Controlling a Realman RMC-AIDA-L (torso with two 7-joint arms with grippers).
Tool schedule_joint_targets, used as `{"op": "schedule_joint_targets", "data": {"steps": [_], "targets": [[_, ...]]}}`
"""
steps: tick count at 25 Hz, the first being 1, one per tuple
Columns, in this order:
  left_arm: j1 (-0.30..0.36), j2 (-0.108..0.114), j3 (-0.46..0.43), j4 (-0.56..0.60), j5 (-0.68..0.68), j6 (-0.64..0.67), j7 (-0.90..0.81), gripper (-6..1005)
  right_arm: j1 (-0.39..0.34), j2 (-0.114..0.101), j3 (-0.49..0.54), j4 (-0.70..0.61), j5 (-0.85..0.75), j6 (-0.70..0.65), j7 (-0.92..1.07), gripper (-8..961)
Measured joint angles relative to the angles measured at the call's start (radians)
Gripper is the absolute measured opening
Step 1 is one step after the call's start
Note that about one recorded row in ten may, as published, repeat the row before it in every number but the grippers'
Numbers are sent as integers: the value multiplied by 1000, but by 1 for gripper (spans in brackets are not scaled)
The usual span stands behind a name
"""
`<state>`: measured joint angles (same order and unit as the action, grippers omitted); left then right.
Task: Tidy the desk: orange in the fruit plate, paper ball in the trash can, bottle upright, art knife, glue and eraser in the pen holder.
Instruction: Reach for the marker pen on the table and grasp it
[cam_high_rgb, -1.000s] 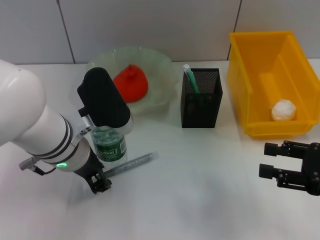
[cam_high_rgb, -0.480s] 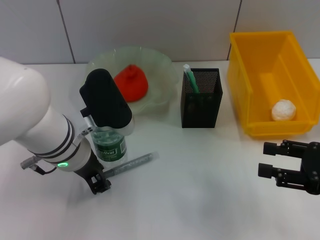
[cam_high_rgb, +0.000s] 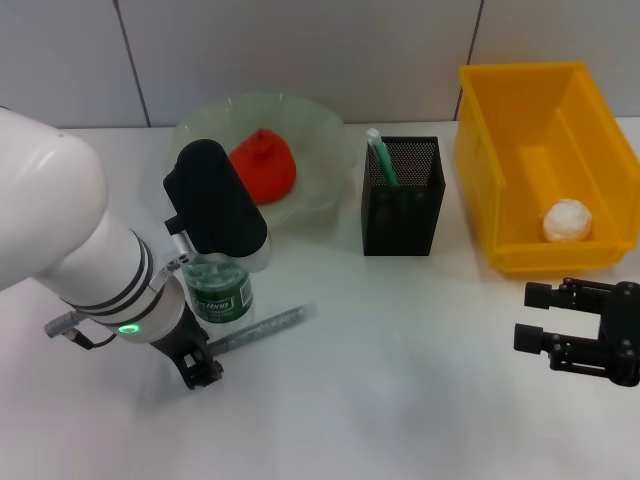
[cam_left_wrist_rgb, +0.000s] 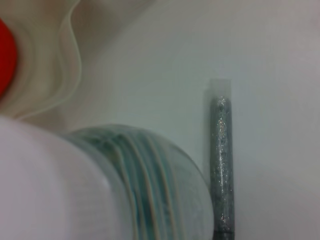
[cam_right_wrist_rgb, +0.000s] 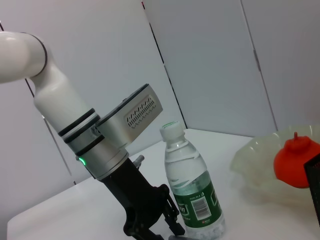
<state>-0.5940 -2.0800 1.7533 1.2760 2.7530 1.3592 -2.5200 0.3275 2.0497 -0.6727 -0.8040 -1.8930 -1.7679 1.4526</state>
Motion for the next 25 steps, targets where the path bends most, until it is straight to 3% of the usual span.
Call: {"op": "schedule_joint_targets", "data": {"steps": [14, 16, 25], "targets": [[-11, 0, 1, -9, -3, -7, 15, 315, 4, 0, 4, 0, 0, 2, 0, 672], [-12, 0, 2, -9, -2, -7, 15, 126, 4, -1, 4, 0, 0, 2, 0, 672], [-14, 0, 12, -9, -3, -4, 17, 121, 5, -2, 4, 0, 0, 2, 2, 671]]}}
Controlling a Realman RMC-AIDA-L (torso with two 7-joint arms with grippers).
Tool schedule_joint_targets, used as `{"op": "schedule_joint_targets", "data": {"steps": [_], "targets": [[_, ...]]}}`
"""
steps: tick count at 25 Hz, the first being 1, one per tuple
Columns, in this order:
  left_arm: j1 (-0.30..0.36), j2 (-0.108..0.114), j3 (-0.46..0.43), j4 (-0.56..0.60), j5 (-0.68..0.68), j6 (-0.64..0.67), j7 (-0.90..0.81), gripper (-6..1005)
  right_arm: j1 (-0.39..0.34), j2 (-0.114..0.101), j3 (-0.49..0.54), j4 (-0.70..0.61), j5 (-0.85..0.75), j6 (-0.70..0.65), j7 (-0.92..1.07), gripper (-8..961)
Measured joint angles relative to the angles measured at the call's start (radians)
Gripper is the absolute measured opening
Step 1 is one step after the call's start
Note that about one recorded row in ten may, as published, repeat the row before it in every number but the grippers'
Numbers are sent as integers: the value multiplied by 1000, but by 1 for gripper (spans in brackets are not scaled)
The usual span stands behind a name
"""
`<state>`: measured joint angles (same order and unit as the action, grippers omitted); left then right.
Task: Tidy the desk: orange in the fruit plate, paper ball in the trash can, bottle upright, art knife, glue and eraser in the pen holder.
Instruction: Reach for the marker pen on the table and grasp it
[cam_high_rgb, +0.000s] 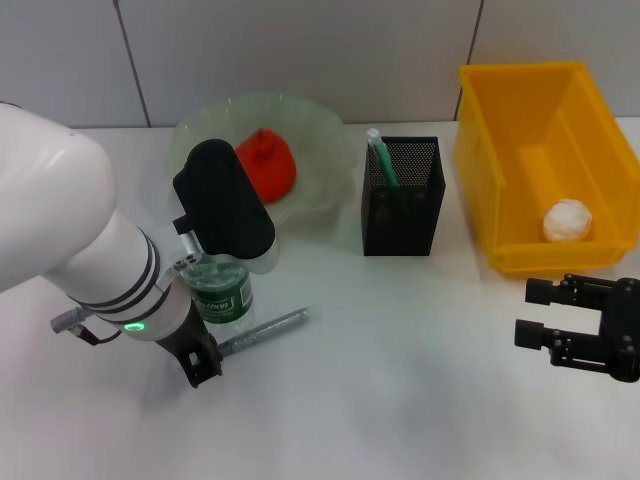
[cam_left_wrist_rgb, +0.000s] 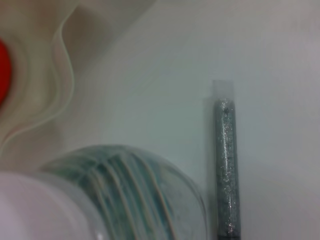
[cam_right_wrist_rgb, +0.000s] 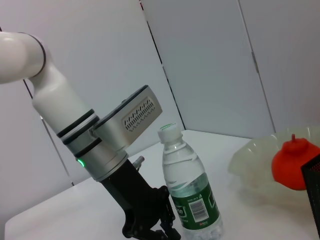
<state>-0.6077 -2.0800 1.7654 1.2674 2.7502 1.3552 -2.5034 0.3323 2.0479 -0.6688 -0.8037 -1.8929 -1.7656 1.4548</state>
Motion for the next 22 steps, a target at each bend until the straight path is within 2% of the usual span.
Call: {"op": "schedule_joint_targets", "data": {"steps": [13, 19, 22], "targets": [[7, 0, 2, 21, -7, 18, 1, 157, 1, 0, 0, 0, 0, 0, 1, 671], [3, 0, 2, 16, -8, 19, 1, 272, 4, 0, 0, 0, 0, 0, 1, 671], [1, 0, 2, 11, -8, 16, 1, 268, 5, 2, -1, 0, 0, 0, 1, 671]]}}
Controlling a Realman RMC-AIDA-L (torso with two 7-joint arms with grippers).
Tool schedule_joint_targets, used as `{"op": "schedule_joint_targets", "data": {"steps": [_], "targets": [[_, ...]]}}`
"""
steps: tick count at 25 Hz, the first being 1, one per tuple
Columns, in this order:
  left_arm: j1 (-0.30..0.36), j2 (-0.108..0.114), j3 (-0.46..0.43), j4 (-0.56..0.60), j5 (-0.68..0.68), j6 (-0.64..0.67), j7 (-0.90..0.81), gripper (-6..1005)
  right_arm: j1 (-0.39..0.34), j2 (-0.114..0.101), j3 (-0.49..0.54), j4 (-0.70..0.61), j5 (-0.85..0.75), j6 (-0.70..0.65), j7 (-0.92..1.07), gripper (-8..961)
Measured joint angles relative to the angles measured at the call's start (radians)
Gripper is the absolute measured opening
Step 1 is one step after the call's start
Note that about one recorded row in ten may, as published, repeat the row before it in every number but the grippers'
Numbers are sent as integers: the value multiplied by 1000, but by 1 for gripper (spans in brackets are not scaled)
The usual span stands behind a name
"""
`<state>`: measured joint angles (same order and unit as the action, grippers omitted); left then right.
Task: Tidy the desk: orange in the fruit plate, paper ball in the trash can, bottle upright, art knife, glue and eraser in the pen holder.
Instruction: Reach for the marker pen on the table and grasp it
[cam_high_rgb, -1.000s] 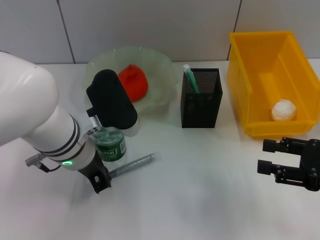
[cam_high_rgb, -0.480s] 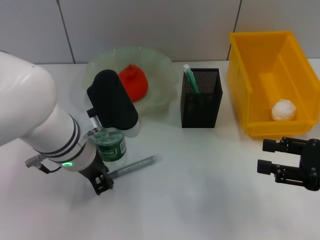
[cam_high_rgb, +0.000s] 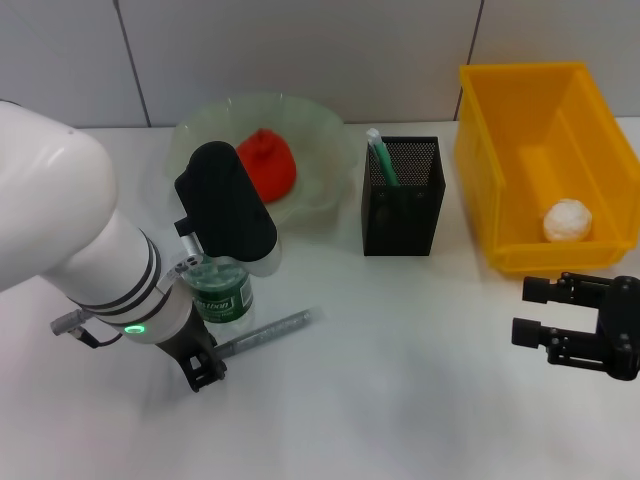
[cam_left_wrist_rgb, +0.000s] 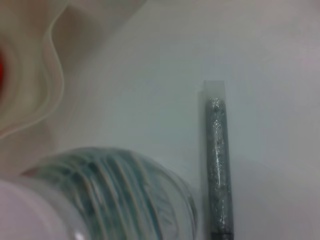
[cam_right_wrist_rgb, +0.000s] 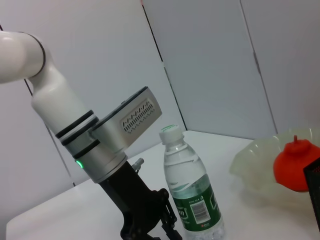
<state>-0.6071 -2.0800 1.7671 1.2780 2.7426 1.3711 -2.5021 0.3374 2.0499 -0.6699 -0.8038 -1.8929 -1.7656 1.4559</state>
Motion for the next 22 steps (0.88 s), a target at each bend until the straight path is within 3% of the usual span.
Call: {"op": "schedule_joint_targets", "data": {"steps": [22], "targets": [[-22, 0, 0, -35, 0, -8, 0, 261, 1, 1, -3, 2, -1, 9, -1, 671]]}}
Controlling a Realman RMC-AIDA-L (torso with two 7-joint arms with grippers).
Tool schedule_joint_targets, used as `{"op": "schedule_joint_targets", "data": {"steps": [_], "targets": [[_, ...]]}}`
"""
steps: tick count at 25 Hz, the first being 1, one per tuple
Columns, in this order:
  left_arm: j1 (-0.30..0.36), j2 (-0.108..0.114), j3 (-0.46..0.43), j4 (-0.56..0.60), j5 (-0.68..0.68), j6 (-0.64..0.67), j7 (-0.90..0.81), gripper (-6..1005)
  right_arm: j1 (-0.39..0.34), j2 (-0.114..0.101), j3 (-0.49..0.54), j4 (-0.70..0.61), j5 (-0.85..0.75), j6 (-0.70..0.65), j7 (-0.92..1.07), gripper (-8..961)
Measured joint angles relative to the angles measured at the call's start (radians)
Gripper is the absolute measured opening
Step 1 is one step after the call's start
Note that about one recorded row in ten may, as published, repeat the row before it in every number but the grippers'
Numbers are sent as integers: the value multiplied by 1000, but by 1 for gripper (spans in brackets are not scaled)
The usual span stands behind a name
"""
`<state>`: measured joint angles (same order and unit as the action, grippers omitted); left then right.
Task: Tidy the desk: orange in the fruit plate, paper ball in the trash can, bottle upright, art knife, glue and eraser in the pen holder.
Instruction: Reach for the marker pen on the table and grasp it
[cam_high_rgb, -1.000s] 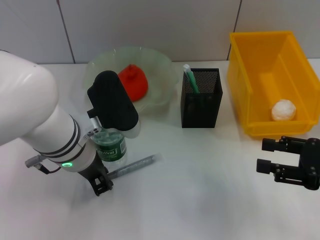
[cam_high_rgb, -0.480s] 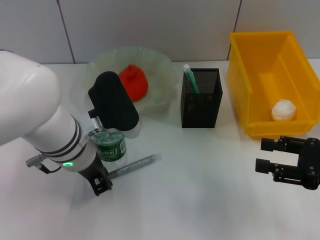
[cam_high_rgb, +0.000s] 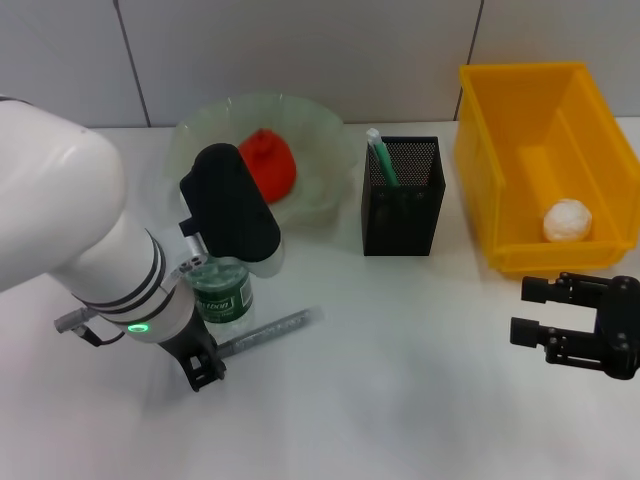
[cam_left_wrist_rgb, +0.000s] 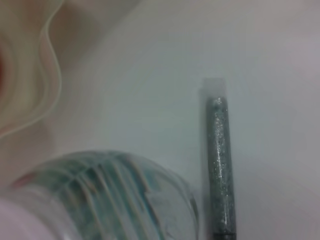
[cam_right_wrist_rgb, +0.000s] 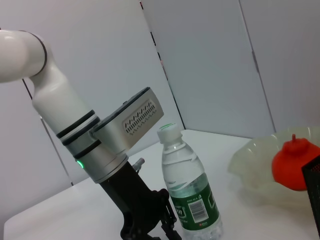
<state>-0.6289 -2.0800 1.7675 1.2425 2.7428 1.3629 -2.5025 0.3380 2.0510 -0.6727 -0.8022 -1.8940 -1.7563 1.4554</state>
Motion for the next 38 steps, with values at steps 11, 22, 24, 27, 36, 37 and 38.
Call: {"op": "schedule_joint_targets", "data": {"steps": [11, 22, 24, 27, 36, 37, 38], "targets": [[0, 0, 15, 9, 0, 1, 7, 222, -2, 1, 2, 0, -1, -1, 0, 671], [45, 7, -62, 84, -77, 41, 39, 155, -5, 0, 17, 0, 8, -7, 3, 671], [70, 8, -133, 116, -143, 73, 87, 155, -6, 1, 23, 0, 12, -8, 5, 671], [84, 9, -180, 125, -184, 100, 118, 155, -7, 2, 42, 0, 22, -14, 7, 671], [99, 11, -310, 86, -293, 147, 175, 154, 1, -12, 236, 145, 25, -55, 68, 671], [94, 12, -335, 72, -305, 159, 184, 153, 1, -12, 236, 145, 25, -55, 68, 670], [94, 12, -335, 72, -305, 159, 184, 152, 2, -19, 243, 175, 25, -56, 70, 670]]}}
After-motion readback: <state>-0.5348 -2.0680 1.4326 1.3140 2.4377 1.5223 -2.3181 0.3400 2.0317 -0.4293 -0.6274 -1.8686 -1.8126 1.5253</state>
